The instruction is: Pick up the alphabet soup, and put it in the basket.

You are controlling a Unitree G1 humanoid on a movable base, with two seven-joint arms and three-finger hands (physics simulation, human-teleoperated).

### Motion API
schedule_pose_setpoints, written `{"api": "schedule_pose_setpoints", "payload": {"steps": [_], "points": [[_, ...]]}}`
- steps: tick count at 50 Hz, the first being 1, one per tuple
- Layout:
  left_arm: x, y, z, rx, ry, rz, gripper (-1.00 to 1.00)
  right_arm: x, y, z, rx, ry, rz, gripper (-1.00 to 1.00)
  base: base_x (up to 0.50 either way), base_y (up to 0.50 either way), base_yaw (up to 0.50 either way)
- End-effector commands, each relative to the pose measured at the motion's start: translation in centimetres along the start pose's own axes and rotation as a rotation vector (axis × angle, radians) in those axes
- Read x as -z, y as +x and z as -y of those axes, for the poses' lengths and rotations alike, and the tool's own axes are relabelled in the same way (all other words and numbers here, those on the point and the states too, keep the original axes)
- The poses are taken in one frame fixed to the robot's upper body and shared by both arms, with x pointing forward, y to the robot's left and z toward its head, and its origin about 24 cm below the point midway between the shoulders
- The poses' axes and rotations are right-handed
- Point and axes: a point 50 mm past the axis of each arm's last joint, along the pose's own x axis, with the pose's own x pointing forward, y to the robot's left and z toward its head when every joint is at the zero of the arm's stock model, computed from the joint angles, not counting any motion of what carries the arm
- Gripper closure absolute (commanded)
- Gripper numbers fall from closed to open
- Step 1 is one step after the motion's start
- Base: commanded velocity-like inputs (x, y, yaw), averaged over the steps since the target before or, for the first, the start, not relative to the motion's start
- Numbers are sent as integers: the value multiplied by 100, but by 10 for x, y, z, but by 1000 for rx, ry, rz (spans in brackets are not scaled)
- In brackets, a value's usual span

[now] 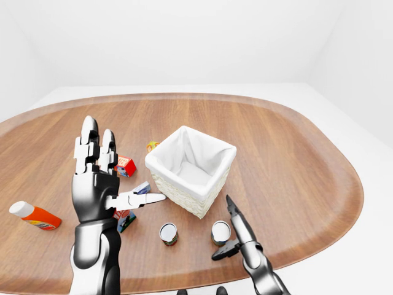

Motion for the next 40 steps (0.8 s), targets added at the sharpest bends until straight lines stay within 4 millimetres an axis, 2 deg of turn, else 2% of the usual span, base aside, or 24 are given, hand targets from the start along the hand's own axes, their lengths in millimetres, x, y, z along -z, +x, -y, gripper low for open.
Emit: {"api": "schedule_pose_setpoints", "payload": {"steps": [1, 25, 26, 27, 28, 29, 40], "points": [[0, 0, 0, 1, 2, -1, -100, 1, 3, -5, -14, -12, -4, -100, 0, 0, 0], [4, 1, 1, 2, 1, -12, -100, 14, 8, -17, -56, -100, -47, -100, 0, 0, 0], [4, 1, 1, 2, 1, -14, -100, 14, 8, -18, -57, -100, -47, -77, 0, 0, 0], [4, 1, 1, 1, 0, -15, -100, 13, 7, -17, -53, -99, -46, 76, 0, 0, 0], [4, 1, 1, 1, 0, -15, -100, 13, 7, -17, -53, -99, -46, 76, 0, 0, 0], [4, 1, 1, 1, 0, -14, -100, 14, 7, -17, -52, -101, -44, 100, 0, 0, 0], [3, 0, 0, 0, 2, -13, -100, 13, 3, -15, -38, -97, -42, 100, 0, 0, 0]]}}
